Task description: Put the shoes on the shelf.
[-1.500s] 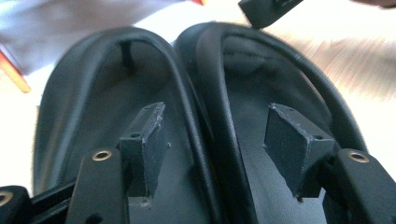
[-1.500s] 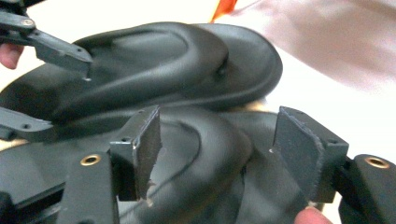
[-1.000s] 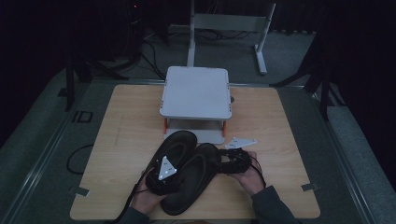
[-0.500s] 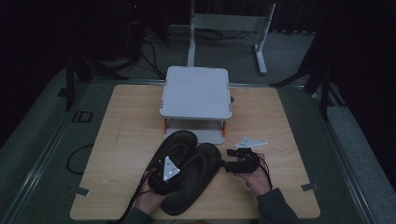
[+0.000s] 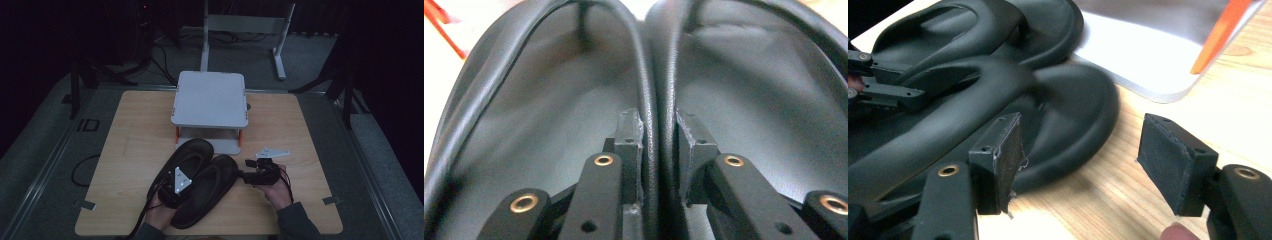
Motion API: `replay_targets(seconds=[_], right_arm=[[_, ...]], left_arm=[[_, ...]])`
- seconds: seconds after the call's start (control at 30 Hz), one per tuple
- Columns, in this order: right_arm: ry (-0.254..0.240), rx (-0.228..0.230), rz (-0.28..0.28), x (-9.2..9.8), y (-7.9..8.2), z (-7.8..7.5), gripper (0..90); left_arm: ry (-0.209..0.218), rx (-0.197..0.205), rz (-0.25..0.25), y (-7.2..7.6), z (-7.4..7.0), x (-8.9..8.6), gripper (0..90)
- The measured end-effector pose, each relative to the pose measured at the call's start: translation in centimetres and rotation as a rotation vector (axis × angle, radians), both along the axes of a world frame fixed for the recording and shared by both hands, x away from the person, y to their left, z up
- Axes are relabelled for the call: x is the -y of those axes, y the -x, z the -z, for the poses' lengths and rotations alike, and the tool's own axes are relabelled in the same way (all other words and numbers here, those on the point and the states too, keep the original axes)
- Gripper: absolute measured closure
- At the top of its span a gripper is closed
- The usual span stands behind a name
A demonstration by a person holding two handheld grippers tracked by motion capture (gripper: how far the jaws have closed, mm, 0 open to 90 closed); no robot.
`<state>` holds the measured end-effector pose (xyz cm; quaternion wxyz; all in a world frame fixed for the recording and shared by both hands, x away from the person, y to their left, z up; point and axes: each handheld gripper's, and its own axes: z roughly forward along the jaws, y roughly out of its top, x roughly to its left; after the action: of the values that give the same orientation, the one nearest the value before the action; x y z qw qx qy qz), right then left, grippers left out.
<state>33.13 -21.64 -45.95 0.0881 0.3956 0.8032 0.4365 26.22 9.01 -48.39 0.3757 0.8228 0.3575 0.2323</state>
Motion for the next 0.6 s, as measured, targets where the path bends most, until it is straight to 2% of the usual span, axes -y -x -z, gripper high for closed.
replay_targets(seconds=[0.1, 0.23, 0.6], right_arm=[[-0.006, -0.004, 0.017, 0.5, -0.1, 0.0, 33.8], [-0.011, -0.003, 0.037, 1.3, -0.1, 0.1, 33.8], [-0.007, -0.013, 0.114, 4.2, 0.0, 0.8, 33.8]], left_arm=[[0.011, -0.012, -0.004, 0.0, -0.1, -0.1, 74.9], [0.005, -0.004, -0.005, 0.0, -0.2, 0.0, 74.9], [0.034, 0.001, -0.02, -0.4, -1.1, -0.4, 74.9]])
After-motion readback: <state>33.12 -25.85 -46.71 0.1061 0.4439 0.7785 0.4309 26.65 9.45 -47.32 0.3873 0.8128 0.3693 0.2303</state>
